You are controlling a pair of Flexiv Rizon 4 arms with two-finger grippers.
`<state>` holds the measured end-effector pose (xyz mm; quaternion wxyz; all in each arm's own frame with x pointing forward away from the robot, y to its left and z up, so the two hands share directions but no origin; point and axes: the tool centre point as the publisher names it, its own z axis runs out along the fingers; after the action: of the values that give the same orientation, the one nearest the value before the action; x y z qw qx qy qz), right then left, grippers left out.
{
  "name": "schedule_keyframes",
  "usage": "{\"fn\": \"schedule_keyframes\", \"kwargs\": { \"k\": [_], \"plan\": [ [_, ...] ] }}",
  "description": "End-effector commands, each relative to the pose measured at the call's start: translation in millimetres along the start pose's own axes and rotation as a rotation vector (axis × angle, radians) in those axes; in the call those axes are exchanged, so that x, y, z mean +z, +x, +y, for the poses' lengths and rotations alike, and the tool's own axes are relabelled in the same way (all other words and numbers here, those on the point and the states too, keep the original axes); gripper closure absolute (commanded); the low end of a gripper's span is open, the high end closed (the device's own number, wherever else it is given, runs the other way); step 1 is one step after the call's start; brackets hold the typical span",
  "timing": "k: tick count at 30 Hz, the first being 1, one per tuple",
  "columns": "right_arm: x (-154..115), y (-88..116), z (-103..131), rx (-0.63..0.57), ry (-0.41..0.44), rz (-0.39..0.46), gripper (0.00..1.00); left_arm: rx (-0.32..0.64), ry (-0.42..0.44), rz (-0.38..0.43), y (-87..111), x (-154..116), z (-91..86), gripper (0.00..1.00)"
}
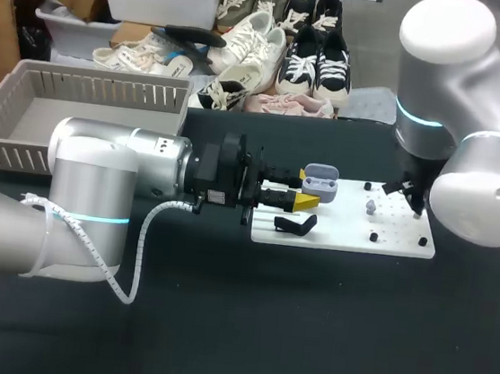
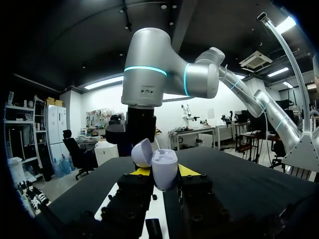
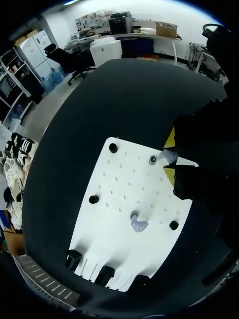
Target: Pick up each earbud case from the left stands, insert the matching earbuds, close the lid, and place the case in the box.
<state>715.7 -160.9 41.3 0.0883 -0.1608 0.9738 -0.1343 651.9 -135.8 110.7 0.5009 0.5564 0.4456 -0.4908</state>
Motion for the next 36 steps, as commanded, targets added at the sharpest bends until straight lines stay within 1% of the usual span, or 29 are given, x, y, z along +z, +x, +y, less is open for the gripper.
{"fn": "schedule_keyframes", "kwargs": {
  "k": [1,8,11,14,27,29,30,32,36],
  "plan": [
    [-16.0,15.4,0.6,0.008,0.001,-0.007,1.0,0.002,-0.006,0.0,-0.1,0.1,-1.6,1.0],
    [-39.6,29.1,6.7,0.017,0.017,-0.012,1.0,0.002,-0.006,0.0,-0.1,0.1,-1.6,1.0],
    [-50.3,35.6,14.0,0.011,0.023,-0.032,1.0,0.002,-0.006,0.0,-0.1,0.1,-1.6,1.0],
    [-62.6,43.0,20.9,0.013,0.011,-0.073,1.0,0.002,-0.006,0.0,-0.1,0.1,-1.6,1.0],
    [-62.6,43.0,20.9,0.013,0.011,-0.073,1.0,0.002,-0.006,0.0,-0.1,0.1,-1.6,1.0],
    [-59.7,42.6,21.7,0.064,0.033,-0.061,1.0,0.002,-0.006,0.0,-0.1,0.1,-1.6,1.0],
    [-59.3,41.3,22.3,0.11,0.031,-0.049,1.0,0.002,-0.006,0.0,-0.1,0.1,-1.6,1.0],
    [-57.9,40.3,23.4,0.196,0.057,-0.008,1.0,0.002,-0.006,0.0,-0.1,0.1,-1.6,1.0],
    [-58.7,38.1,26.9,0.41,0.032,0.061,1.0,0.002,-0.006,0.0,-0.1,0.1,-1.6,1.0]
  ]
}}
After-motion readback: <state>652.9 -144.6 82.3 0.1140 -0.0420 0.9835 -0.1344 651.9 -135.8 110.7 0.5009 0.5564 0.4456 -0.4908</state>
